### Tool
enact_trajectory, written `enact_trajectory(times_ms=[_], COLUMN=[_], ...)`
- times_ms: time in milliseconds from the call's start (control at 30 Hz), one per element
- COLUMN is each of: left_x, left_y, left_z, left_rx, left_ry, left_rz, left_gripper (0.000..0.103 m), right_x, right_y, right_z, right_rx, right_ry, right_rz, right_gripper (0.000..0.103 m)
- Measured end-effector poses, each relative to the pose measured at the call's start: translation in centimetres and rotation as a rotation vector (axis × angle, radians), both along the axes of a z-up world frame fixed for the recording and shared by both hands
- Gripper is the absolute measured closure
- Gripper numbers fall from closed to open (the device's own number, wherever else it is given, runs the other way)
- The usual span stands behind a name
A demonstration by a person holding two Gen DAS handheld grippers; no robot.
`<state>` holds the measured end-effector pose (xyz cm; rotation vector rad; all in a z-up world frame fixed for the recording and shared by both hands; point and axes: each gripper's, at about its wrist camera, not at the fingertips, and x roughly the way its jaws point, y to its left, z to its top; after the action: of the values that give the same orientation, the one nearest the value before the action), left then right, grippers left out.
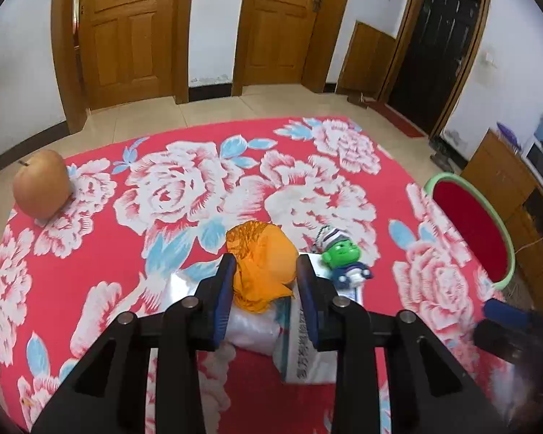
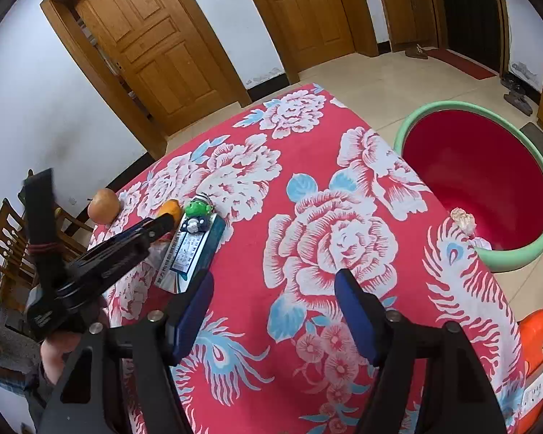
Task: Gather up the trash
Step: 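Grasp orange peel in plastic bag with left tool, then grasp green toy figure with right tool while left tool holds orange peel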
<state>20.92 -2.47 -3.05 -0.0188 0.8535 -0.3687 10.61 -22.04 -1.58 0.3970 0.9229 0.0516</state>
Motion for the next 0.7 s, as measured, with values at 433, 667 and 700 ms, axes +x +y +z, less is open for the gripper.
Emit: enact_trajectory(times_ms=[433, 667, 700], left_x=[-2.5, -2.6, -2.7], left_y=[4.8, 6.4, 6.5], left_z=[1.1, 0.7, 0.6], left_rx=[-0.034, -0.088, -0.091], left_ry=[-0.072, -0.054, -0.052], left_rz=[0.206, 0.23, 0.233], left_gripper=[0.069, 0.069, 0.069], right_x=[2.7, 6.0, 6.3], right_y=[2.8, 5.5, 5.8], right_z=[0.7, -0.4, -0.5], right_rx=[-0.036, -0.055, -0.056], right_ry=[-0.025, -0.011, -0.012], right_rz=[0.091, 0.141, 0.142], right_gripper=[0.048, 0.051, 0.051])
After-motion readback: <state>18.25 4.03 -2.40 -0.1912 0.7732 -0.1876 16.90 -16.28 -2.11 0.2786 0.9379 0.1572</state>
